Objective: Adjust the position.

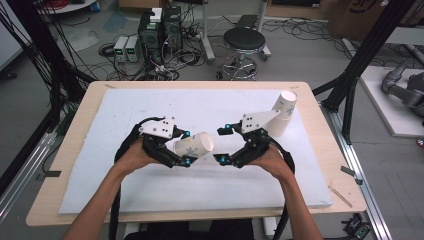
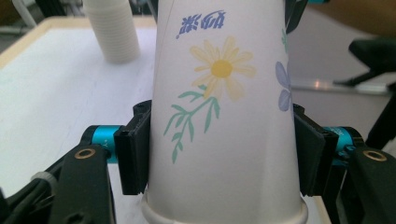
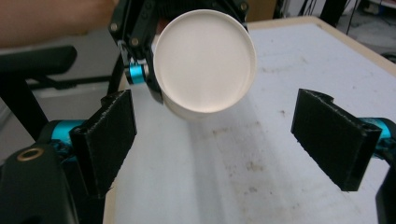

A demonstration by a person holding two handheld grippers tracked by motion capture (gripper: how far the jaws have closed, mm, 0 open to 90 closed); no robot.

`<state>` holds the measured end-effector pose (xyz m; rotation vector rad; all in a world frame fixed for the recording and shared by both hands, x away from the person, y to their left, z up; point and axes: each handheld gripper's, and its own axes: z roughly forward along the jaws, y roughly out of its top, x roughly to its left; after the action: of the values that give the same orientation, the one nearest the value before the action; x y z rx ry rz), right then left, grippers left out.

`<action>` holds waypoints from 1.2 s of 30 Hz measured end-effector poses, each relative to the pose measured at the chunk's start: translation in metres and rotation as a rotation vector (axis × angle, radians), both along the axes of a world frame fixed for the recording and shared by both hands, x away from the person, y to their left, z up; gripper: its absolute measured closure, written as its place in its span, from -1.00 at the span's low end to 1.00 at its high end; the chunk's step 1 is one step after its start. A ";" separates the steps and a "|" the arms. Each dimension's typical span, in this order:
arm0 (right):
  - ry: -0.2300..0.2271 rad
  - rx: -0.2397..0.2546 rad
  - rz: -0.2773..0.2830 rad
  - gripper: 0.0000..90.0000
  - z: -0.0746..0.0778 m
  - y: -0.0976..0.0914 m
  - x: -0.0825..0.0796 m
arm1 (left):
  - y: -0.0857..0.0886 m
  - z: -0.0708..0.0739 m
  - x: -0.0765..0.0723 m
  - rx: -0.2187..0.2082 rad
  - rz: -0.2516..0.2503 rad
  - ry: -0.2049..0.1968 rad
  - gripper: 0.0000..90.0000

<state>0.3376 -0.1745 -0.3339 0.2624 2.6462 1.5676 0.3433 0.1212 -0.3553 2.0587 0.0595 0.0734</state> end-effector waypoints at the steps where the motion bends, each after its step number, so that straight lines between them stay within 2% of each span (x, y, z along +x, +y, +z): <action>1: -0.005 -0.021 -0.001 -0.68 0.000 0.001 0.000 | 0.001 0.002 0.000 0.024 0.003 0.005 -0.25; 3: -0.014 -0.088 -0.004 -0.68 0.001 0.004 0.000 | 0.002 0.007 0.000 0.080 0.003 0.008 -0.25; 4: -0.014 -0.088 -0.004 -0.68 0.001 0.004 0.000 | 0.002 0.009 0.000 0.107 0.002 0.009 -0.25; 6: -0.018 -0.160 -0.005 -0.68 0.003 0.008 0.000 | 0.001 0.013 0.000 0.164 -0.001 0.008 -0.25; 7: -0.018 -0.160 -0.005 -0.68 0.003 0.008 0.000 | 0.001 0.016 0.000 0.194 -0.007 0.006 -0.25; 8: -0.022 -0.205 0.003 -0.68 0.004 0.012 0.000 | 0.001 0.018 0.000 0.222 -0.010 0.007 -0.25; 9: -0.022 -0.205 0.003 -0.68 0.004 0.012 0.000 | 0.000 0.019 0.000 0.238 -0.009 0.007 -0.25; 10: -0.028 -0.253 0.007 -0.68 0.005 0.015 0.000 | 0.000 0.021 0.001 0.266 -0.016 0.002 -0.25; 11: -0.032 -0.280 0.007 -0.68 0.006 0.017 0.000 | 0.000 0.023 0.001 0.281 -0.013 0.011 -0.25; 12: -0.035 -0.302 0.009 -0.68 0.007 0.018 0.000 | -0.001 0.026 0.001 0.327 -0.019 0.005 -0.25; 13: -0.039 -0.324 0.012 -0.68 0.007 0.020 0.000 | -0.002 0.027 0.001 0.339 -0.018 0.006 -0.25; 17: -0.043 -0.393 0.022 -0.68 0.009 0.025 -0.002 | -0.005 0.029 0.001 0.372 -0.028 0.015 -0.25; 18: -0.043 -0.393 0.022 -0.68 0.009 0.025 -0.002 | -0.006 0.030 0.002 0.391 -0.035 0.015 -0.25; 19: -0.051 -0.430 0.025 -0.68 0.010 0.028 -0.002 | -0.008 0.031 0.001 0.410 -0.039 0.016 -0.25; 20: -0.051 -0.430 0.025 -0.68 0.010 0.028 -0.002 | -0.008 0.031 0.001 0.410 -0.039 0.016 -0.25; 21: -0.057 -0.467 0.031 -0.68 0.011 0.031 -0.003 | -0.009 0.031 0.001 0.418 -0.040 0.023 -0.25; 26: -0.063 -0.503 0.037 -0.68 0.013 0.035 -0.003 | -0.012 0.032 0.002 0.443 -0.045 0.025 -0.25; 36: -0.067 -0.526 0.060 -0.68 0.013 0.044 -0.002 | -0.023 0.030 0.002 0.443 -0.055 0.030 -0.25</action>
<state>0.3353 -0.1302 -0.3211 0.0983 2.9032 0.8178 0.3452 0.0984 -0.3258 2.5026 0.0050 0.0224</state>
